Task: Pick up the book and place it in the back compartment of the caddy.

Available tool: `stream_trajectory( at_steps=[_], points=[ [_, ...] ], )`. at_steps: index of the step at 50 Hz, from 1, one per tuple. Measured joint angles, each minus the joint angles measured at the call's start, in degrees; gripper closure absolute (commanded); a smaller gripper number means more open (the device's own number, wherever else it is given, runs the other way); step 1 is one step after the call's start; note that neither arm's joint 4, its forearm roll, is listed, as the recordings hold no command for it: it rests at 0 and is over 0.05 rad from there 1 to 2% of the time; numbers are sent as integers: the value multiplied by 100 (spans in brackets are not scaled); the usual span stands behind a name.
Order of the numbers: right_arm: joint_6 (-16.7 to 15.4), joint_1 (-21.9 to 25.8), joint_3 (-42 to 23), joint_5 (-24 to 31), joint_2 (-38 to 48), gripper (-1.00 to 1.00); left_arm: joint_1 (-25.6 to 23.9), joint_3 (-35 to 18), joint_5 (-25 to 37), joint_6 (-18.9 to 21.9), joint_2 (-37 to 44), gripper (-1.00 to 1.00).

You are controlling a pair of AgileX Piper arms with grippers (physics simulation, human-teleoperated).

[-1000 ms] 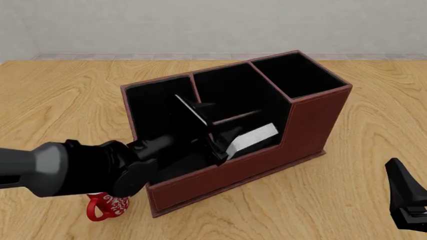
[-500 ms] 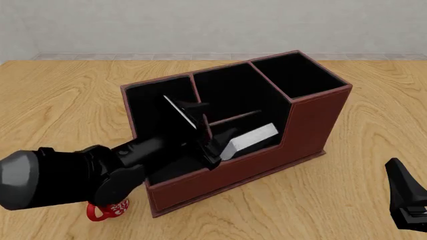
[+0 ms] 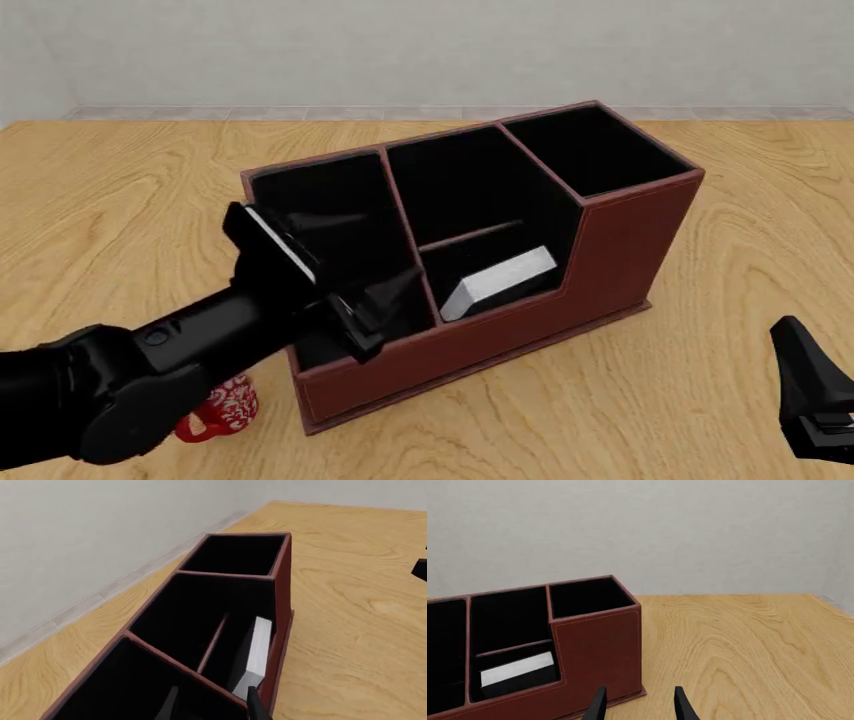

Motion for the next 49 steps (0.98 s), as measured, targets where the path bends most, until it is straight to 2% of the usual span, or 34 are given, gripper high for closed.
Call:
stream_trajectory(
  at_steps=[18, 49],
  points=[
    [0, 0, 0, 0, 0, -100, 492, 605, 463, 53, -1143, -100],
    [-1, 0, 0, 0, 0, -100, 1525, 630, 1867, 270, -2768, -100]
  ],
)
